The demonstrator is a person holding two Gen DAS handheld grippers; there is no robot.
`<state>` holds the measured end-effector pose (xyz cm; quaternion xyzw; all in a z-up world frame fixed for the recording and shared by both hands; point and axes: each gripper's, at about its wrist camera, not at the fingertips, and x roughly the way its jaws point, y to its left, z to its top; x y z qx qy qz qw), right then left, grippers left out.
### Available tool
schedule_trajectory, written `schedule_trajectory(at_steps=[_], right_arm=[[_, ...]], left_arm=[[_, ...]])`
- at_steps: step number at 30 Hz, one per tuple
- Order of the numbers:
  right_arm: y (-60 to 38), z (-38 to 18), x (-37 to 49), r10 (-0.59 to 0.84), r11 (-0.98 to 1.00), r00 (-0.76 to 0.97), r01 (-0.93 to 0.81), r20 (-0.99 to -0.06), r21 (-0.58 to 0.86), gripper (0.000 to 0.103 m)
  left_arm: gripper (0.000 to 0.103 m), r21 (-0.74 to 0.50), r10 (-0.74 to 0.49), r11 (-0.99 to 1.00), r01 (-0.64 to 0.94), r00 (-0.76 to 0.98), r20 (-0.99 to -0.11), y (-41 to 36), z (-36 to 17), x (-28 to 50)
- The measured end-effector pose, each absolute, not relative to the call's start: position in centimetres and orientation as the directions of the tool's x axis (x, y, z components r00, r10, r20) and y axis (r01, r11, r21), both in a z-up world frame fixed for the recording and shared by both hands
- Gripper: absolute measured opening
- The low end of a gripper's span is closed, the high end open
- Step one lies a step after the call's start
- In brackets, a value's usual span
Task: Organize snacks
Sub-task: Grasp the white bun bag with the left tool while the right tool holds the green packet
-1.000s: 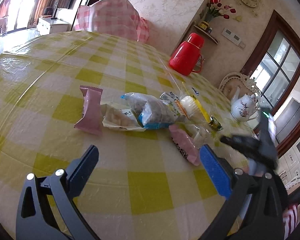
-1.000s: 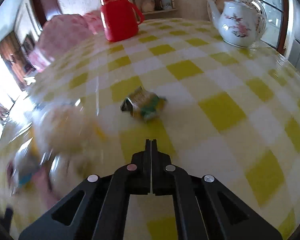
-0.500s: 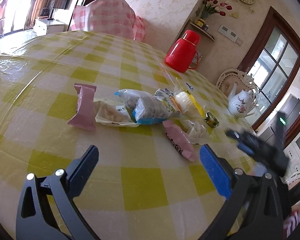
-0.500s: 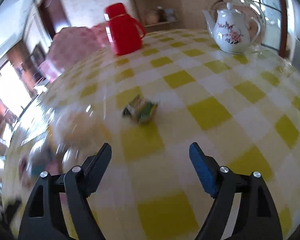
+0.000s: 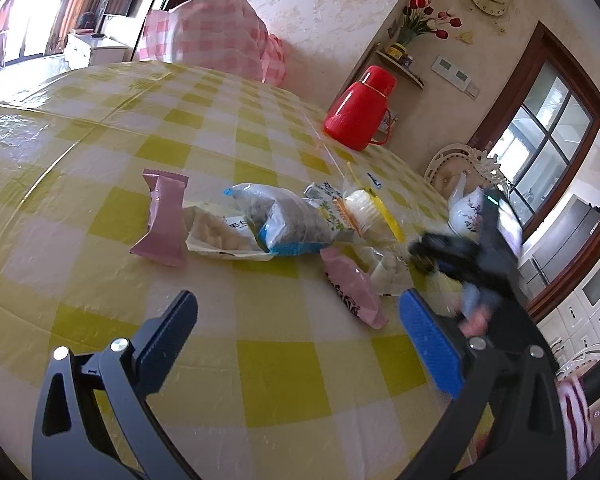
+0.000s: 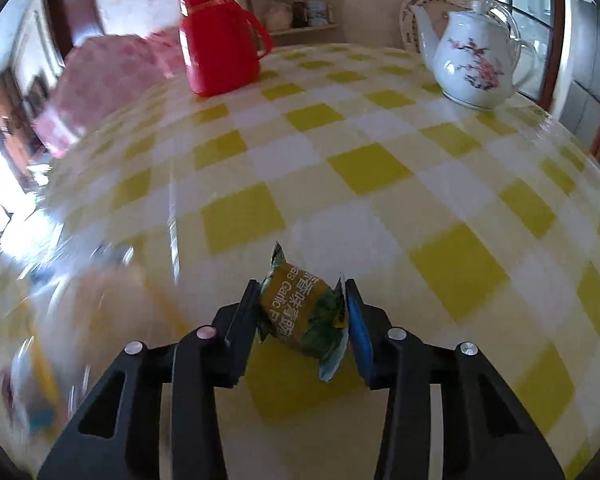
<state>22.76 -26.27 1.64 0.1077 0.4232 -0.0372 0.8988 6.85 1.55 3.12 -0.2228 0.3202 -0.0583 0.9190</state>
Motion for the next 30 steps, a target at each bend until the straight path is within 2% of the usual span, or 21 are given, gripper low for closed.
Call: schedule_trajectory(at_steps=[3,10,15,19,24,28,30], right_arm=[[-28.4,2.4,17.0,0.15,0.957,0.671,0.086,-0.727,0.277,0.041],[-28.9,2.9,5.5,0.243,0.953,0.687,-0.04,-0.684,0.299,0.041],[-27.5,2.7,3.9,0.255,0.957,0.674,-0.074,-0.693,0.281,0.041],[-28.2,1.9,4.5,0.294,0.941,0.642,-0.062,-0.708,0.334,0.041],[-28.3,1.6,4.6,0.312,0.935,0.631,-0.07,-0.71,0.349,0.041],[-28.2,1.6,4.7,0.311,0.937,0.624,-0.074,-0.717,0.342,0.041],[-28.0,1.7,4.7,0.307,0.94,0.623,-0.08,-0.72,0.332,0.041]], left_arm=[[0.101,-0.447,-0.254,0.894,-0.029,0.788,-0.56,1.5,3.1,6.8],[0.101,-0.434,-0.267,0.901,-0.008,0.779,-0.567,0.8,3.1,6.5],[0.101,-0.277,-0.212,0.96,0.048,0.771,-0.601,-3.1,4.2,7.8],[0.101,-0.253,-0.211,0.965,0.062,0.757,-0.618,-5.9,5.8,12.1],[0.101,-0.18,-0.156,0.983,0.032,0.66,-0.735,-9.8,6.0,21.1],[0.101,-0.025,-0.06,0.997,0.074,0.509,-0.859,-12.6,4.0,26.2],[0.101,0.081,0.017,0.99,0.114,0.478,-0.878,-14.2,2.8,27.7]])
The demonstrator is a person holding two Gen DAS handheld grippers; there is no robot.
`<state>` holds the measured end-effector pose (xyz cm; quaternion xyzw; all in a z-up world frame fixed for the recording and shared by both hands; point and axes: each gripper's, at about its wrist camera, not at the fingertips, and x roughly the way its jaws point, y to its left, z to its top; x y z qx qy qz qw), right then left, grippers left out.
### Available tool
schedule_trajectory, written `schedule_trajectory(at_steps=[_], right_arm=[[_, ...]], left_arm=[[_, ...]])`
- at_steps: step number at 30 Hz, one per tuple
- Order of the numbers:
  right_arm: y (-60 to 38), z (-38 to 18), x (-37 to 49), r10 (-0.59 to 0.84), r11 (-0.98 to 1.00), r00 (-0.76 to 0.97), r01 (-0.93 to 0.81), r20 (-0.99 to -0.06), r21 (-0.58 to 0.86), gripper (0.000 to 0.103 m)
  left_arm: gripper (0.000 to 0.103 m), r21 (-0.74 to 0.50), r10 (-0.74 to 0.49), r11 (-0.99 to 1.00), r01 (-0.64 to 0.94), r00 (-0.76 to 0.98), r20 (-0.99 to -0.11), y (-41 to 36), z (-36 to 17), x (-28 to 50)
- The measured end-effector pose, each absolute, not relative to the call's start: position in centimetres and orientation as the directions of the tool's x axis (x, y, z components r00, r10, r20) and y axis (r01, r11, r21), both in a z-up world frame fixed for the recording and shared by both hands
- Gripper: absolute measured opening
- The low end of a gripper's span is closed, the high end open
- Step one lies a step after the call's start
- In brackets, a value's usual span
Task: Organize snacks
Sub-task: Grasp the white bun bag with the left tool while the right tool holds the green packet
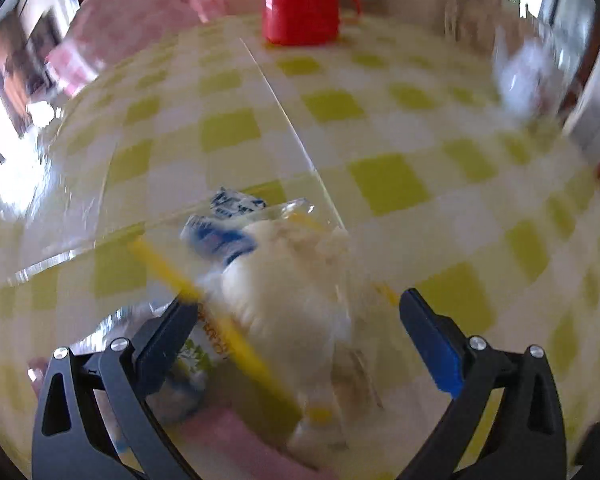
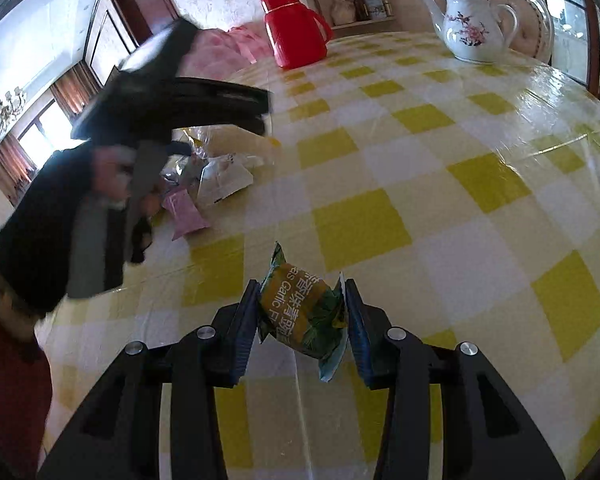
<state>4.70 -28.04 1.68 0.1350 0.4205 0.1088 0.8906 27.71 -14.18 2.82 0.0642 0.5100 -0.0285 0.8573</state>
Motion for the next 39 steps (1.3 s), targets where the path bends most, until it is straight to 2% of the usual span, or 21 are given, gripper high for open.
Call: schedule_trajectory(at_steps=[2,5,6,8,9,12,16,19,28,29,30,32,35,37,38,39], right_arm=[[-27.9,1.7,4.7,0.308,0.941,0.621,-0.085,-0.721,0.329,0.041],[-28.2,1.5,4.8,0.316,0.936,0.618,-0.077,-0.72,0.345,0.041],[-28.3,1.5,4.9,0.321,0.933,0.616,-0.073,-0.72,0.354,0.041],[-28.4,1.4,4.9,0.328,0.928,0.613,-0.068,-0.719,0.366,0.041],[-28.4,1.3,4.9,0.33,0.927,0.613,-0.067,-0.718,0.369,0.041],[-28.7,1.3,4.9,0.338,0.922,0.614,-0.062,-0.713,0.383,0.041],[-28.7,1.4,4.8,0.337,0.921,0.619,-0.059,-0.709,0.385,0.041],[-28.8,1.4,4.7,0.335,0.92,0.623,-0.054,-0.707,0.388,0.041],[-29.8,1.4,4.7,0.305,0.916,0.632,0.009,-0.713,0.4,0.042],[-30.2,1.3,4.7,0.292,0.916,0.634,0.03,-0.716,0.4,0.042],[-30.7,1.3,4.6,0.283,0.913,0.637,0.051,-0.717,0.405,0.042],[-31.1,1.2,4.6,0.271,0.91,0.642,0.071,-0.717,0.408,0.042],[-31.0,1.3,4.6,0.262,0.915,0.643,0.072,-0.719,0.398,0.042],[-31.0,1.2,4.6,0.264,0.914,0.643,0.07,-0.719,0.399,0.042],[-31.1,1.2,4.6,0.268,0.913,0.643,0.068,-0.717,0.403,0.042],[-31.2,1.2,4.6,0.272,0.911,0.644,0.067,-0.715,0.407,0.042]], left_arm=[[0.101,0.143,0.054,0.979,0.146,0.488,-0.871,-15.2,2.4,28.3],[0.098,0.145,0.049,0.976,0.164,0.48,-0.876,-15.9,1.4,28.7],[0.078,0.12,0.023,0.978,0.17,0.484,-0.875,-15.8,1.3,28.5],[0.051,0.026,-0.073,0.98,0.199,0.477,-0.876,-15.7,1.3,27.7],[0.042,-0.006,-0.108,0.978,0.21,0.478,-0.872,-15.8,1.5,27.3],[0.03,-0.041,-0.172,0.969,0.245,0.54,-0.824,-16.0,2.9,24.9],[0.028,-0.081,-0.235,0.958,0.275,0.593,-0.77,-15.0,4.7,21.6],[0.027,-0.105,-0.271,0.945,0.308,0.567,-0.778,-14.9,4.8,20.3],[0.027,-0.085,-0.384,0.829,0.553,0.454,-0.804,-18.3,4.8,14.7],[0.033,-0.088,-0.386,0.831,0.549,0.456,-0.802,-18.5,4.7,14.8],[0.061,-0.102,-0.388,0.839,0.535,0.457,-0.8,-18.8,4.7,15.2],[0.092,-0.076,-0.357,0.866,0.493,0.506,-0.785,-19.2,4.9,15.9],[0.098,-0.043,-0.314,0.883,0.467,0.522,-0.793,-20.6,4.5,17.6],[0.098,-0.04,-0.294,0.894,0.446,0.517,-0.804,-21.0,3.7,18.9],[0.092,-0.047,-0.284,0.9,0.433,0.503,-0.816,-21.1,3.0,19.7],[0.065,-0.066,-0.289,0.905,0.419,0.494,-0.82,-21.0,2.4,20.1]])
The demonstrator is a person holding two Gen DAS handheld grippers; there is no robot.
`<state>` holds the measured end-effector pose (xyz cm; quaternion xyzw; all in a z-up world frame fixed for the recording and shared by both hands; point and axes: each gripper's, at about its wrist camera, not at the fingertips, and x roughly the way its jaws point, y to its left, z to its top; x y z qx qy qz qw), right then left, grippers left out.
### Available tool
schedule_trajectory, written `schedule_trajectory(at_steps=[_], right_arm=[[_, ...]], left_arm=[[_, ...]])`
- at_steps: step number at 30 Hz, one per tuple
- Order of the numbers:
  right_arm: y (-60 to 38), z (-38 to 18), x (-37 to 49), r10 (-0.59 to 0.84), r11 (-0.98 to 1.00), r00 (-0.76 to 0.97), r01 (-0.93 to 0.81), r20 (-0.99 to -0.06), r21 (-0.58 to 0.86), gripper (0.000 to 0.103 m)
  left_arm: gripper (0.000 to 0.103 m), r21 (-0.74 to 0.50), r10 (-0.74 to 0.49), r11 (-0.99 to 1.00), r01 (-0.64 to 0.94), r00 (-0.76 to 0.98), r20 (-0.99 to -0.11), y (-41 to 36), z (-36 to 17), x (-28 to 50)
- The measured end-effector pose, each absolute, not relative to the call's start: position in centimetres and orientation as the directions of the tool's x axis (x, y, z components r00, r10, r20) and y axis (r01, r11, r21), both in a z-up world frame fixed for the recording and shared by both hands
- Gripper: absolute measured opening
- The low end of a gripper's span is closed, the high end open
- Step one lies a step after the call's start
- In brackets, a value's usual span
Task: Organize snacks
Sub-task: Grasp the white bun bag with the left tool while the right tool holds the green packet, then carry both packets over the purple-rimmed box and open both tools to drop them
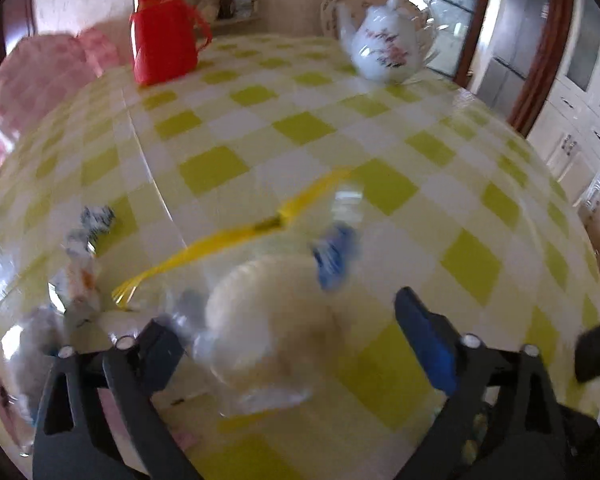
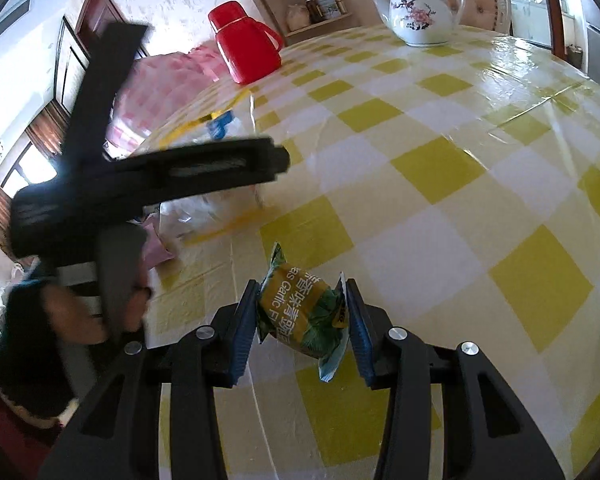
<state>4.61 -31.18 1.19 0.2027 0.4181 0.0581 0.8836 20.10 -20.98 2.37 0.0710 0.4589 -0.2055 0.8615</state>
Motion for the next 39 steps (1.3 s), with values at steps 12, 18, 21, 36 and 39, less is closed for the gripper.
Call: schedule_trajectory(at_steps=[12,18,21,36,39], right_arm=[[-30.7,1.8,4.2,0.299,0.91,0.663,0.017,-0.686,0.413,0.041],[-29.9,2.1,4.1,0.346,0.9,0.662,-0.033,-0.665,0.435,0.041],[-29.2,2.4,3.9,0.352,0.905,0.67,-0.066,-0.654,0.42,0.041],[-22.1,3.8,-0.7,0.481,0.865,0.638,-0.236,-0.601,0.443,0.041],[-19.7,4.0,-2.0,0.517,0.848,0.617,-0.274,-0.593,0.454,0.041]], left_arm=[[0.061,-0.058,-0.338,0.889,0.453,0.567,-0.751,-16.2,4.9,11.5],[0.062,-0.036,-0.278,0.916,0.399,0.567,-0.775,-10.4,5.7,6.4],[0.062,-0.047,-0.256,0.932,0.36,0.557,-0.79,-7.5,5.1,4.2],[0.062,-0.019,-0.144,0.975,0.219,0.569,-0.809,2.9,4.0,-6.8],[0.062,-0.005,-0.122,0.98,0.2,0.578,-0.807,4.2,4.0,-8.4]])
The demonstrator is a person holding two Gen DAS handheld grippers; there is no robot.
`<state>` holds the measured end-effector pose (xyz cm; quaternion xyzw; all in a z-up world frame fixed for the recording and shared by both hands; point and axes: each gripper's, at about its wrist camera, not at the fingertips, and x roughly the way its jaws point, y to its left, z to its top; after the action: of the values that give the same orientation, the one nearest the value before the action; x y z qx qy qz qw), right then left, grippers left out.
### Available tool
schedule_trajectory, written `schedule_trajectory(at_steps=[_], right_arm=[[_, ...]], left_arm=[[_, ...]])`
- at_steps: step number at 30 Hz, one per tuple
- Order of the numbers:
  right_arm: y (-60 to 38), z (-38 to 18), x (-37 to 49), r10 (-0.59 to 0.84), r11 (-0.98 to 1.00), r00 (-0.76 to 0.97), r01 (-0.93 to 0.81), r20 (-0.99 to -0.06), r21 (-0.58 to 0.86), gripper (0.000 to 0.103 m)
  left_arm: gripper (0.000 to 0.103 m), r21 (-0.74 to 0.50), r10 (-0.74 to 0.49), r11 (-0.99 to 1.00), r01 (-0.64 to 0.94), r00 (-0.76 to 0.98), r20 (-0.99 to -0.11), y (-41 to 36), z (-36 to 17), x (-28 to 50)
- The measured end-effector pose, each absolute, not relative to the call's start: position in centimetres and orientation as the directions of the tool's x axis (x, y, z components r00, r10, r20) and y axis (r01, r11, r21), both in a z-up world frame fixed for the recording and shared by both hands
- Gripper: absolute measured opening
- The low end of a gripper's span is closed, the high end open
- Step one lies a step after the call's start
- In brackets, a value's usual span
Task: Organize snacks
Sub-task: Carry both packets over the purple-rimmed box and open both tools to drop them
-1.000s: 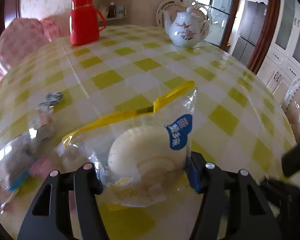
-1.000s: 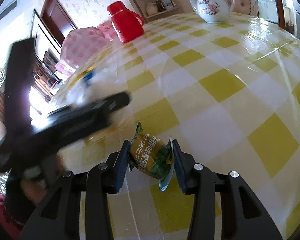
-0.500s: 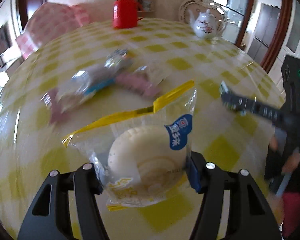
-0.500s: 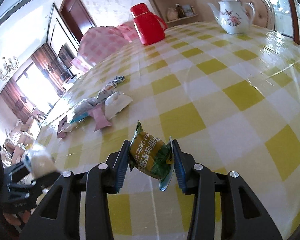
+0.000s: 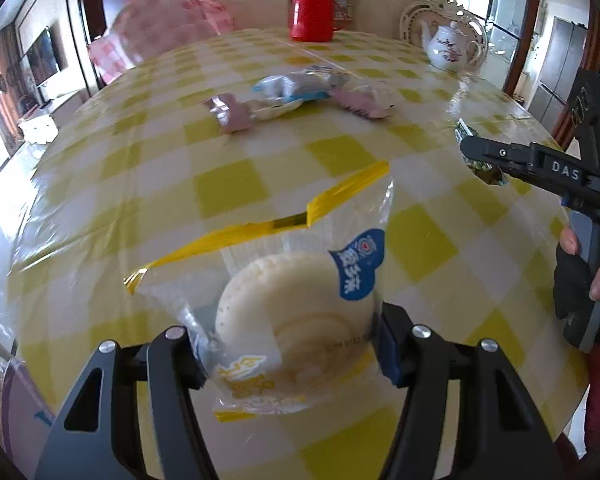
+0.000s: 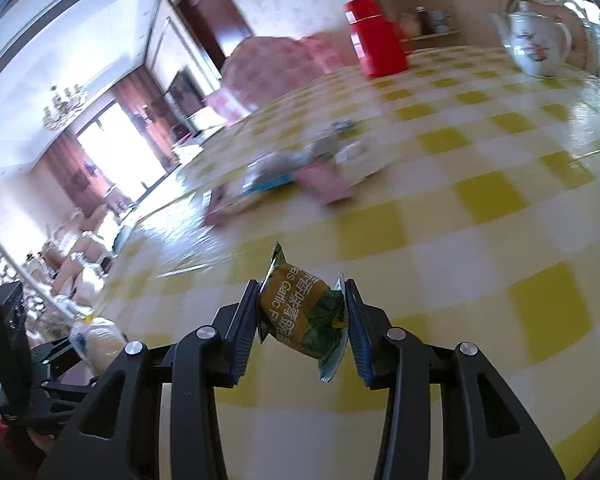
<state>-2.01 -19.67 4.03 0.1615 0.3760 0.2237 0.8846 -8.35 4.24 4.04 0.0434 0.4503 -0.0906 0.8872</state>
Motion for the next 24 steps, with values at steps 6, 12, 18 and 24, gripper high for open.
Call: schedule_trajectory(at_steps=[6,12,18,24], right_arm=[[-14.0,4.5,-4.8,0.59,0.806,0.557,-0.364,-0.584,0.467,0.041],[-7.1,5.3,-8.4,0.648,0.758,0.485,-0.489,-0.588,0.432,0.041],[-1.4,6.1,-11.2,0.677,0.716,0.434,-0.576,-0.595,0.395,0.041],[3.4,6.6,-13.3,0.686,0.682,0.394,-0.64,-0.611,0.354,0.041]], left_arm=[[0.062,0.013,-0.091,0.986,0.164,0.609,-0.788,6.8,4.9,-11.5],[0.062,0.03,-0.054,0.992,0.123,0.627,-0.777,10.3,5.4,-14.6],[0.062,0.035,-0.018,0.997,0.071,0.634,-0.773,14.4,5.6,-17.7],[0.062,0.03,0.016,1.0,0.01,0.633,-0.774,18.8,5.3,-19.9]])
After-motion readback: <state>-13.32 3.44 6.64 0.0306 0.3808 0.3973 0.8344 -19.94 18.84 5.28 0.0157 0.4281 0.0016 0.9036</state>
